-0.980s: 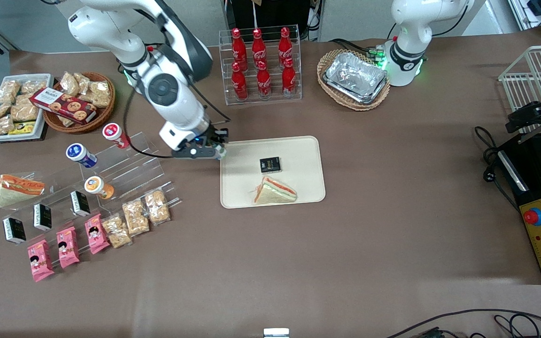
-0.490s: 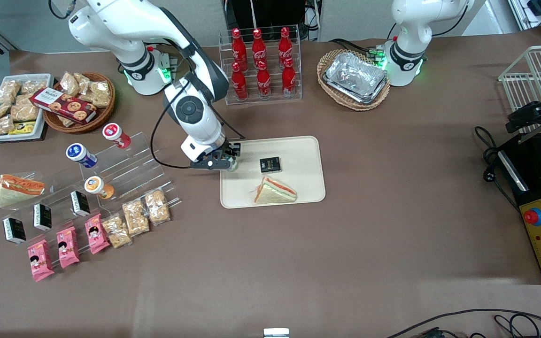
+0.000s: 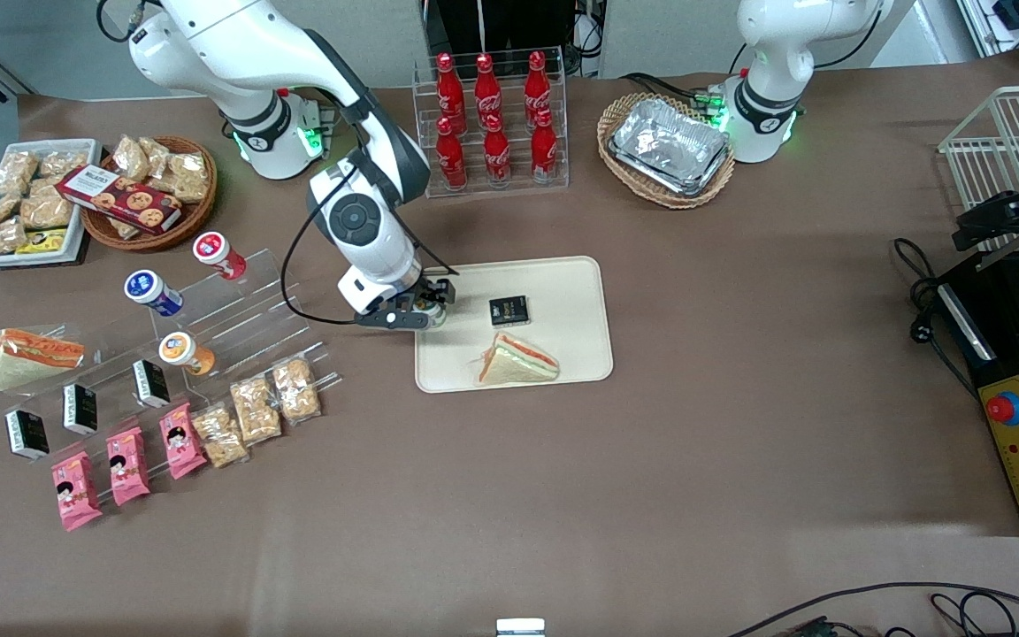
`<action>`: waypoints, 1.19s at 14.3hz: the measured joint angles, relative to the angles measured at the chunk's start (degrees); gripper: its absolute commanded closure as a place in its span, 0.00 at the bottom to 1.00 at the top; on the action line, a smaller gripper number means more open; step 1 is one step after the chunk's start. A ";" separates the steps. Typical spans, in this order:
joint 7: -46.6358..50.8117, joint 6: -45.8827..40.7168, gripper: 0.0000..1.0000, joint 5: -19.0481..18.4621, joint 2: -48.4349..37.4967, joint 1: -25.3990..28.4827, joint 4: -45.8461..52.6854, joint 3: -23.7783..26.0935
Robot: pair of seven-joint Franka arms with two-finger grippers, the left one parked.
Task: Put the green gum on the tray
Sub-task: 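Open the right gripper and withdraw it back toward the rack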
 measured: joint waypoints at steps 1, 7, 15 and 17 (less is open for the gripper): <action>-0.05 -0.10 0.01 0.00 -0.51 -0.90 0.26 -0.13; -14.05 -15.88 0.01 0.00 -13.03 -17.26 1.95 -0.77; -32.43 -37.43 0.00 -0.77 -20.62 -36.66 14.40 -1.08; -34.01 -42.82 0.00 -3.10 -20.14 -38.03 21.05 -1.09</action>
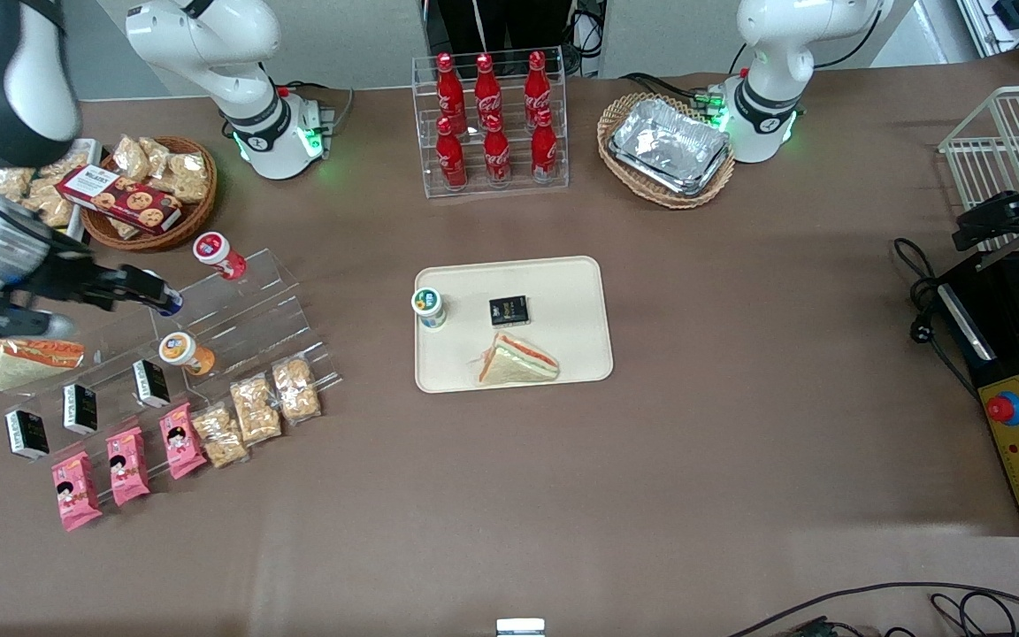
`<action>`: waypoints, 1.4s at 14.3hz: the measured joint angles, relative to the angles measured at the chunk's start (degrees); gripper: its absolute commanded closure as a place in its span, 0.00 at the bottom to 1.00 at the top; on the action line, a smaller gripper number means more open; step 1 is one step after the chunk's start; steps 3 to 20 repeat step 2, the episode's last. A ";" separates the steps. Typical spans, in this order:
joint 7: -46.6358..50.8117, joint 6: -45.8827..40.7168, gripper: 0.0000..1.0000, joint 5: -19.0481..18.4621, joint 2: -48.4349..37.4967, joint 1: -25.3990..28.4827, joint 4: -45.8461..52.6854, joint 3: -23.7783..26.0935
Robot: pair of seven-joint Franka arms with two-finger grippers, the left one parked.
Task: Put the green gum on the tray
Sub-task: 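Open the right gripper and withdraw it back toward the rack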
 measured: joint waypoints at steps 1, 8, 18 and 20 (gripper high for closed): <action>-0.08 -3.45 0.00 -0.74 0.57 -0.06 3.93 0.02; -0.08 -7.25 0.00 -1.16 1.38 -0.05 8.03 0.16; -0.08 -7.25 0.00 -1.16 1.38 -0.05 8.03 0.16; -0.08 -7.25 0.00 -1.16 1.38 -0.05 8.03 0.16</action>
